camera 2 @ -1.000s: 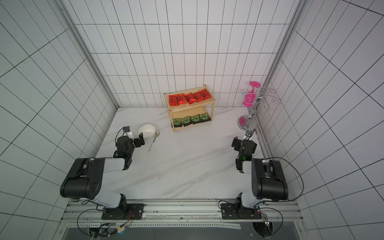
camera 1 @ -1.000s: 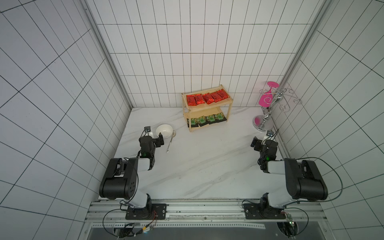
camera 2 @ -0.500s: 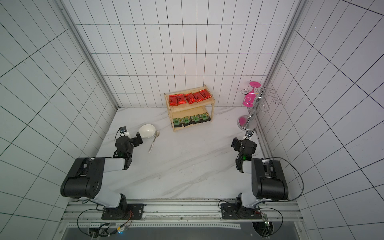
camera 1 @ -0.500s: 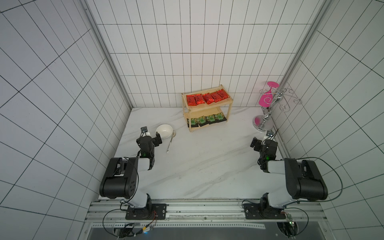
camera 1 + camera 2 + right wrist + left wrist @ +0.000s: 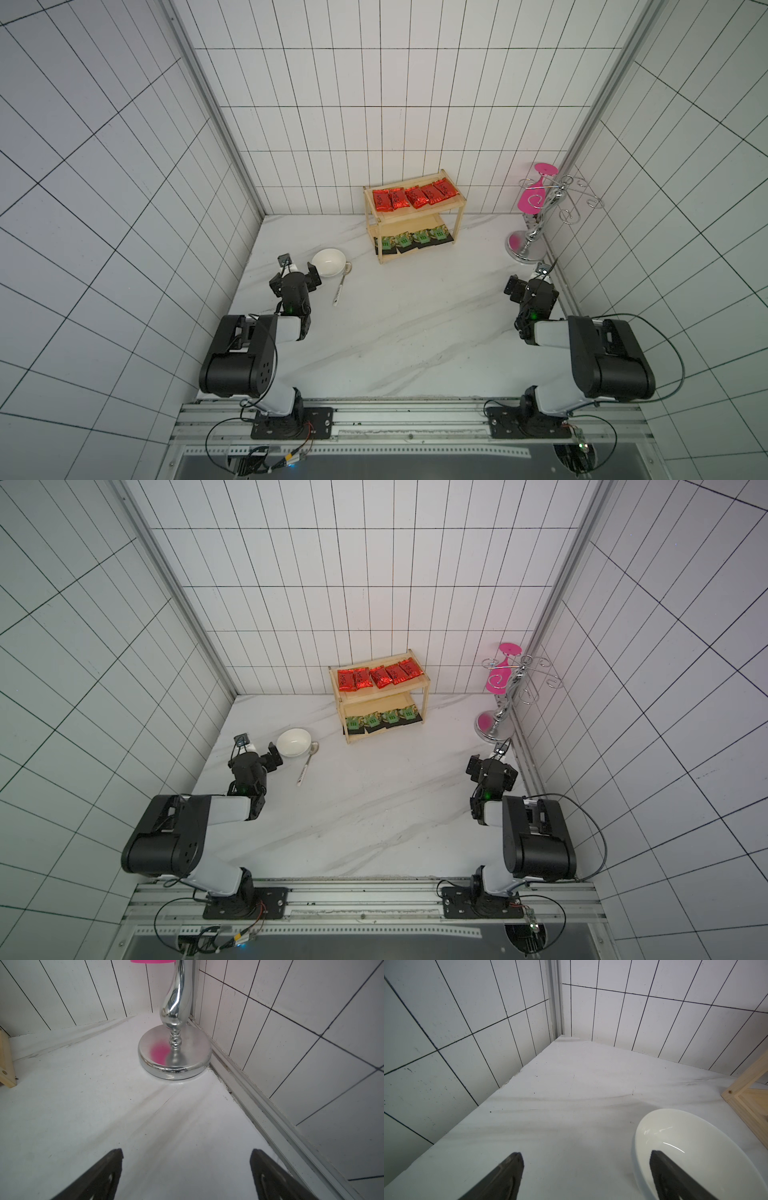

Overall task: Place the tea bags on the shelf by color
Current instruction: Reset both arms

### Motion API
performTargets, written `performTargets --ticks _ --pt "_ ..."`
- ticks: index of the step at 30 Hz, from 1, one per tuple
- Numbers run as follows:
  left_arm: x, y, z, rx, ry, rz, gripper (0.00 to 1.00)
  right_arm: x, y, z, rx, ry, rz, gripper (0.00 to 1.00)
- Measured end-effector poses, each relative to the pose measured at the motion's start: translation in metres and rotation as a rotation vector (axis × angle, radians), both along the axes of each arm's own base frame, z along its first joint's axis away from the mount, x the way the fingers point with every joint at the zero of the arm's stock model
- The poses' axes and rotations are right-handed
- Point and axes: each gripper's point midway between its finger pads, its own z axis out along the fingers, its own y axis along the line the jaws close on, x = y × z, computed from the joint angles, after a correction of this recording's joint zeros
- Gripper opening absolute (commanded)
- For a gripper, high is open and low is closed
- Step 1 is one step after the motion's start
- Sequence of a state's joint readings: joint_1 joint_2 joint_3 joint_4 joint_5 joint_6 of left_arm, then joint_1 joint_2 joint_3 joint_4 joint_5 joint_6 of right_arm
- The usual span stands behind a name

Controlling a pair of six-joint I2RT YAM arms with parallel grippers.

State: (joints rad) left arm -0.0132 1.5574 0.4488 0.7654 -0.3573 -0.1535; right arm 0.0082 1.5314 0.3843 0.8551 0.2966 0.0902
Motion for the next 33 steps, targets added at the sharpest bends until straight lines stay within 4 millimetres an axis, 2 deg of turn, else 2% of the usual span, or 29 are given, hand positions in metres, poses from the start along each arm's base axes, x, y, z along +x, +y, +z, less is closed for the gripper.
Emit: performTargets --ticks 33 --pt "0.0 0.0014 0.0039 0.002 -0.019 0.009 0.98 0.0002 0.0021 0.0002 -0.005 0.001 0.005 0.99"
